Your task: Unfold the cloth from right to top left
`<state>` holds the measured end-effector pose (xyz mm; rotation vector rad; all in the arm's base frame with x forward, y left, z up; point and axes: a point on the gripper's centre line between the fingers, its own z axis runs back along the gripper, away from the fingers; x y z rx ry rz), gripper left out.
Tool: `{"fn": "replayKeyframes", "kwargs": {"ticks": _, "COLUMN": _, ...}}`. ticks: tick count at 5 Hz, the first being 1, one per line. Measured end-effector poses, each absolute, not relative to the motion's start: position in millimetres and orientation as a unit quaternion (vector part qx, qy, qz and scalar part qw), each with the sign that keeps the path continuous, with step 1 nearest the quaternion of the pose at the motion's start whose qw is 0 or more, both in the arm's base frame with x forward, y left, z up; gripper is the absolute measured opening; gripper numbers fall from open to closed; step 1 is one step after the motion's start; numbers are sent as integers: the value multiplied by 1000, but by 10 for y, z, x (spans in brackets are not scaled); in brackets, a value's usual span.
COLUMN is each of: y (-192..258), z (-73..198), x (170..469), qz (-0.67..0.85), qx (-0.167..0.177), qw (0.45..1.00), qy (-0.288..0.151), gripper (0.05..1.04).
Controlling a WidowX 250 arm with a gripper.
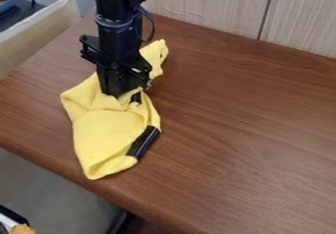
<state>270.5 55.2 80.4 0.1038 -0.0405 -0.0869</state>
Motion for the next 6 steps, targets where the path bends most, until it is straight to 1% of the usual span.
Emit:
{"fn": "replayKeyframes", "kwargs": {"ticks": 1, "y": 498, "z": 1046, "x": 2794, "qz": -46, "qx": 38, "qw": 996, "qy": -60, "gripper": 57}}
{"fn": "replayKeyframes", "kwargs": {"ticks": 2, "y": 470, "z": 1222, "x": 2908, "qz": -48, "qx": 27, "qw": 995, "qy": -81, "gripper": 56}}
{"fn": "replayKeyframes", "kwargs": {"ticks": 3, "y": 575, "z": 1453, "x": 3051, "qz": -34, "qx": 32, "qw": 993, "qy": -110, "gripper": 56}}
{"fn": "replayKeyframes", "kwargs": {"ticks": 4, "y": 860, "z": 1613, "x": 3173, "qz": 7, "qx": 42, "qw": 991, "qy": -130, "gripper": 56}}
{"fn": "replayKeyframes", "kwargs": {"ticks": 5, "y": 1077, "z": 1610, "x": 3245, "qz": 34, "qx": 47, "qw": 990, "qy": -130, "gripper": 55}}
{"fn": "replayKeyframes", "kwargs": {"ticks": 6, "y": 1426, "z": 1372, "x": 3307, "qz": 82, "qx": 52, "qw": 990, "qy": -99, "gripper": 55}}
